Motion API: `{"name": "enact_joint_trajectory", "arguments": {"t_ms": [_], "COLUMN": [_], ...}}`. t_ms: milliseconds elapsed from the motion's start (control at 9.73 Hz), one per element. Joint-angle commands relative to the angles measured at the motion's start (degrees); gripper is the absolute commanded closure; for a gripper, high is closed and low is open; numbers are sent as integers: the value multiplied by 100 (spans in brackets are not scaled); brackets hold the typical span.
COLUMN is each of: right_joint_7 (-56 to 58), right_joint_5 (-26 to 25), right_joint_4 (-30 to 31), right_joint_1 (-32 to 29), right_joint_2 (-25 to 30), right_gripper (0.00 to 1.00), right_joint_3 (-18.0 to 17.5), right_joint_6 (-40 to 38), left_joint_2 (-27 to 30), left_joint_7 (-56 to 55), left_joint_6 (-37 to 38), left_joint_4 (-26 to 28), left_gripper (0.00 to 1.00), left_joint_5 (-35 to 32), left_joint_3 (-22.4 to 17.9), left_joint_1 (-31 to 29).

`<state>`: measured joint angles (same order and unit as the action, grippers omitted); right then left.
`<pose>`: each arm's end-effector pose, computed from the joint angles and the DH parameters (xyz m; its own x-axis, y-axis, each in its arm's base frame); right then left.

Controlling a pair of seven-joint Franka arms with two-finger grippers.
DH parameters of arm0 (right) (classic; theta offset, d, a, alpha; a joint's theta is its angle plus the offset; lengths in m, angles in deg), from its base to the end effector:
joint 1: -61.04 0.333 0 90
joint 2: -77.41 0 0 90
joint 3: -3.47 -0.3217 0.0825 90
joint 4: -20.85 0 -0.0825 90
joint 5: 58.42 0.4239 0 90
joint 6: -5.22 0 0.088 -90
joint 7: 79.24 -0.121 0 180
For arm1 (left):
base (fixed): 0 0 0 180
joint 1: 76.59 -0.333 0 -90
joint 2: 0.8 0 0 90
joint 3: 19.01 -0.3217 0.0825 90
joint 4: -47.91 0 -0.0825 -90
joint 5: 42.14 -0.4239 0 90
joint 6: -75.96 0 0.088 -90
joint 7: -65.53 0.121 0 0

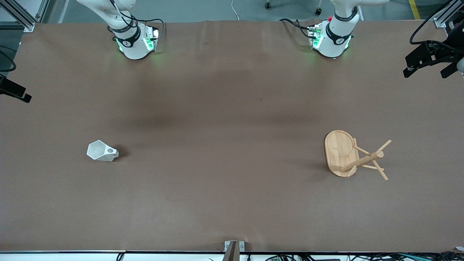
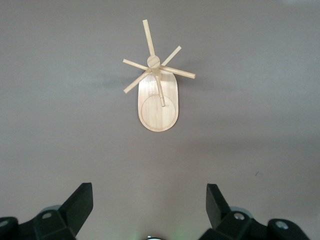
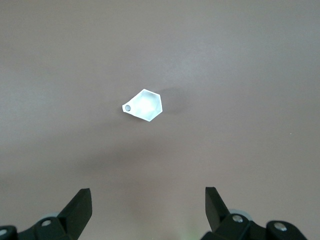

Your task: Hang cup on rack

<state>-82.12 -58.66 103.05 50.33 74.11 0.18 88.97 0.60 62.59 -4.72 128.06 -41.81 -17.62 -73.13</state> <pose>0.5960 -0.0793 0.6413 0.9833 -0.1792 -0.0304 -0.1792 -0.9838 0.0024 0.5642 -0.0489 0.7023 0.9989 -0.0342 0.0334 -0.0345 -0.9994 0.0068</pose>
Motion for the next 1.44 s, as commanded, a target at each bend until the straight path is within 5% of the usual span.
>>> {"name": "enact_joint_trajectory", "arguments": {"t_ms": [0,719,1336], "right_joint_7": [-63,7,1209], "right_joint_5": [-20,-11,-20], "right_joint_4": [112,330,1834], "right_joint_1": [-27,-106,-326], "right_joint_2": [110,-240,-1487], "right_gripper": [0,0,0], "right_joint_3": [-23,3,21], "right_joint_6": [1,351,2978], "left_joint_2": [-44,-97,35], "left_joint_7": [74,-40,389], "left_joint_6": [52,52,43], "left_joint_4": [70,27,70], "left_gripper": [0,0,0], "left_joint_5": [-121,-139,-60], "left_joint_3": [19,213,169], "left_joint_1": [-3,6,-152]}}
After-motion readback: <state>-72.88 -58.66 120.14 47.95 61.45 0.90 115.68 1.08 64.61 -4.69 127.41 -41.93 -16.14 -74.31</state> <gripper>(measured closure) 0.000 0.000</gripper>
